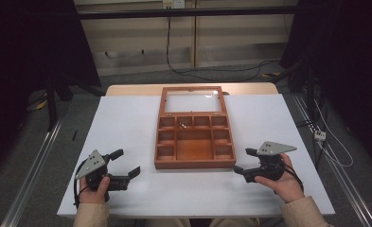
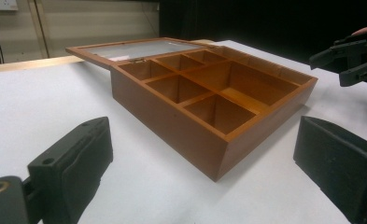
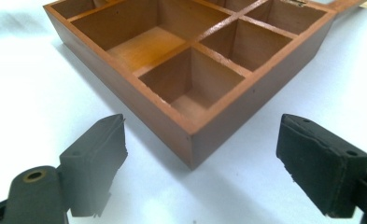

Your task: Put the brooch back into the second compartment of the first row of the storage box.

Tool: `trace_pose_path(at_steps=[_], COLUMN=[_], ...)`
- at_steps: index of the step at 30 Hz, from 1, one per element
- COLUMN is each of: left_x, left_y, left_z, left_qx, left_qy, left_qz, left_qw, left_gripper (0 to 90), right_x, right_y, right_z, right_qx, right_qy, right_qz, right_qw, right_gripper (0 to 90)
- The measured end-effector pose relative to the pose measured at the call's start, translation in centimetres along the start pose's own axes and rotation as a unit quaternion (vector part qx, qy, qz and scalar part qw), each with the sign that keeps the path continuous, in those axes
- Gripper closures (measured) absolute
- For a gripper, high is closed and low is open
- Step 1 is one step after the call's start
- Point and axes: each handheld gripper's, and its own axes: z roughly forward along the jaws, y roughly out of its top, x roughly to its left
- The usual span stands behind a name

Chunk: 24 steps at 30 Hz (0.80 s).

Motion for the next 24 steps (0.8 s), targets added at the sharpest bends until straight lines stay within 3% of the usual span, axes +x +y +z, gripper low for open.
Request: trace_pose_path(at_steps=[24], left_x=[0.0], left_y=[-0.1], left_z=[-0.1], left_qx=[0.003], left_qy=[-0.001], left_qz=[0.001], left_qw=[1.0000], left_gripper=[4.5], right_x=[-1.1], right_y=[-2.7], right_z=[-1.6], right_qx=[0.000], right_qy=[-0.021], right_qz=[0.014], right_qw=[0.9997], right_gripper=[16.4])
